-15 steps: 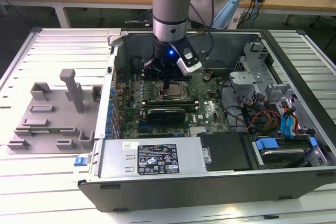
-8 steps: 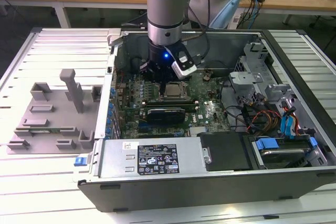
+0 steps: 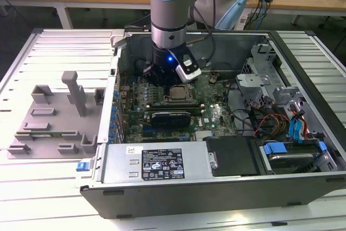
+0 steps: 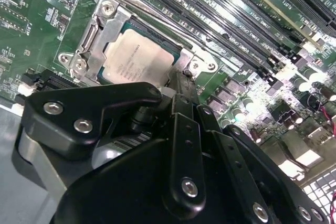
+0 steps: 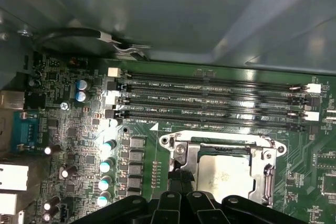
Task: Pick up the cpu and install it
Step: 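Close the cpu cover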
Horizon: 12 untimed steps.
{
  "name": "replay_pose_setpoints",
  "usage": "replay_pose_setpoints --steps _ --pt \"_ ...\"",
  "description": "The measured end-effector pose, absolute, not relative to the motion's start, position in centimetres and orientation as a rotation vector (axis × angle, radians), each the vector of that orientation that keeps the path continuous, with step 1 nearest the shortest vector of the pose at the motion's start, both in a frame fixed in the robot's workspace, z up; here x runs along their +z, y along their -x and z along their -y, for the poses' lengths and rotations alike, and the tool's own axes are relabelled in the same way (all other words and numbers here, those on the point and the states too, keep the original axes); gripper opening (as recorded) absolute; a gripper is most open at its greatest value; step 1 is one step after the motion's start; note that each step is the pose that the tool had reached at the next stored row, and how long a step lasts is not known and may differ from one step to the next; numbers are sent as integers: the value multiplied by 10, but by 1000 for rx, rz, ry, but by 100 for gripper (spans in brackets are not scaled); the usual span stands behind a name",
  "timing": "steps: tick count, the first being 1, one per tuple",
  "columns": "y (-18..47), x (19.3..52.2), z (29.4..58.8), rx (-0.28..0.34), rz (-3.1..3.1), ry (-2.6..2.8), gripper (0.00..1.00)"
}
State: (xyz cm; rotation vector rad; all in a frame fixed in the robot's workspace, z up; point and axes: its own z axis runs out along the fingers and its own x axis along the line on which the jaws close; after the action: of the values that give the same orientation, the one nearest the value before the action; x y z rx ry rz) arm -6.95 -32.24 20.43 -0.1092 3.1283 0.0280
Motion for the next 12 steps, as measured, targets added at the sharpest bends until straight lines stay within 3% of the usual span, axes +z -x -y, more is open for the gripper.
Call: replay_pose_setpoints --steps 12 --pt "69 206 322 32 -3127 109 11"
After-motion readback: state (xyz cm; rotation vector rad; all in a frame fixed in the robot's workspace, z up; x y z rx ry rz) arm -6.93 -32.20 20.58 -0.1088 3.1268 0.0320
